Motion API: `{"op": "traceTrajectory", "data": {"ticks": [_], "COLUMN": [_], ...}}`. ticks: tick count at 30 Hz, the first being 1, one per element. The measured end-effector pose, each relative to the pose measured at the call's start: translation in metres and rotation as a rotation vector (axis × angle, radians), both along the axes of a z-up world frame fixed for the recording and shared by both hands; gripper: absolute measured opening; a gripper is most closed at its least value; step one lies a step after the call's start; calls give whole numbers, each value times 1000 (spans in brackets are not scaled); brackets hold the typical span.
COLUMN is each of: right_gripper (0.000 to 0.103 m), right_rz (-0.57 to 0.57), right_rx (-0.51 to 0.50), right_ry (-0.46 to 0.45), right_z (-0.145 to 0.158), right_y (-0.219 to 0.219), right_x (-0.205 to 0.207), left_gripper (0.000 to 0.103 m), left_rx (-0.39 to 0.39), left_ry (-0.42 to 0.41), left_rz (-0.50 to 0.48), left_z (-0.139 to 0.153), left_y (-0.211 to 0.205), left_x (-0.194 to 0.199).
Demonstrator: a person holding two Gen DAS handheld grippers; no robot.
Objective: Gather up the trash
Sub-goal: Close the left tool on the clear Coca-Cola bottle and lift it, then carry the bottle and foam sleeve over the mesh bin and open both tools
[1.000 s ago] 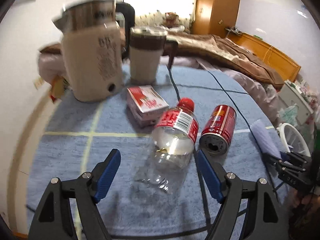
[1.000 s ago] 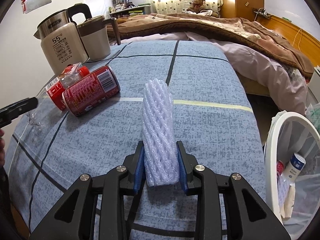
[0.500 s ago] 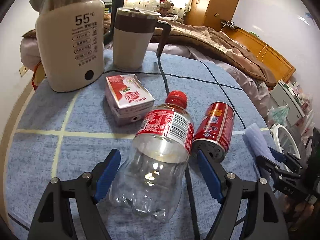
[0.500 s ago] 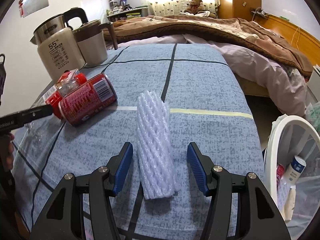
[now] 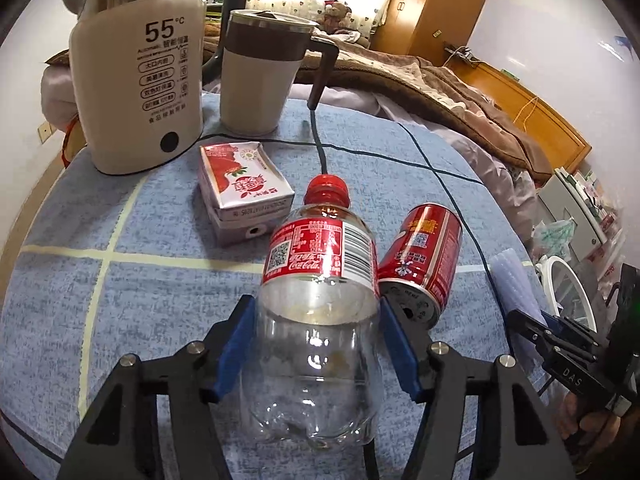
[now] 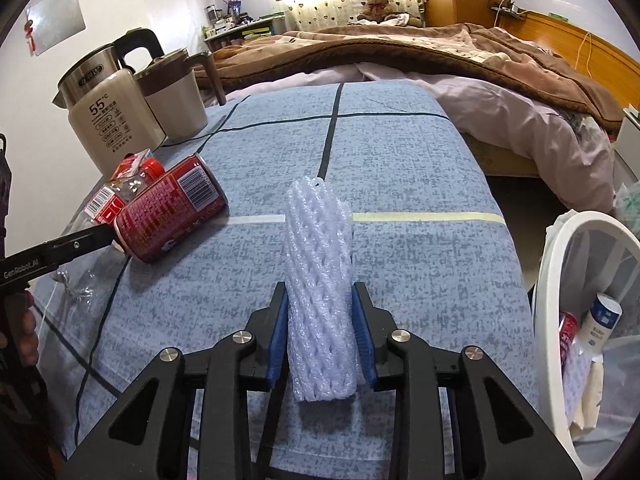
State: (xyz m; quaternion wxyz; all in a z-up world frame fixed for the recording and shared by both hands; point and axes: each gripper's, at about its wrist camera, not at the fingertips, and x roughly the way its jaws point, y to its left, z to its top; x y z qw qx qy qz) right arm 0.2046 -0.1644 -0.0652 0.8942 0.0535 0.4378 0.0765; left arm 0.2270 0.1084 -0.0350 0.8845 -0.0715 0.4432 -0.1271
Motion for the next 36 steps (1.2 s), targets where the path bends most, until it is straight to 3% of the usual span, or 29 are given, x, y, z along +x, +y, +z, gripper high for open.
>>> {"op": "traceTrajectory", "data": {"ticks": [19, 36], "right_gripper": [29, 29], "right_rz": [-19, -91], "right_rx": [52, 58], "right_ry": [-59, -117], "right_z": [19, 43], "right_y": [-11, -55], "right_x": [-24, -59], "left_gripper": [65, 65], "left_rx": [-52, -12], "left_ry": [-108, -198], "left_rz": [43, -78], "left_z": [25, 51], "left_y": [-3, -73], "left_x": [-47, -76]}}
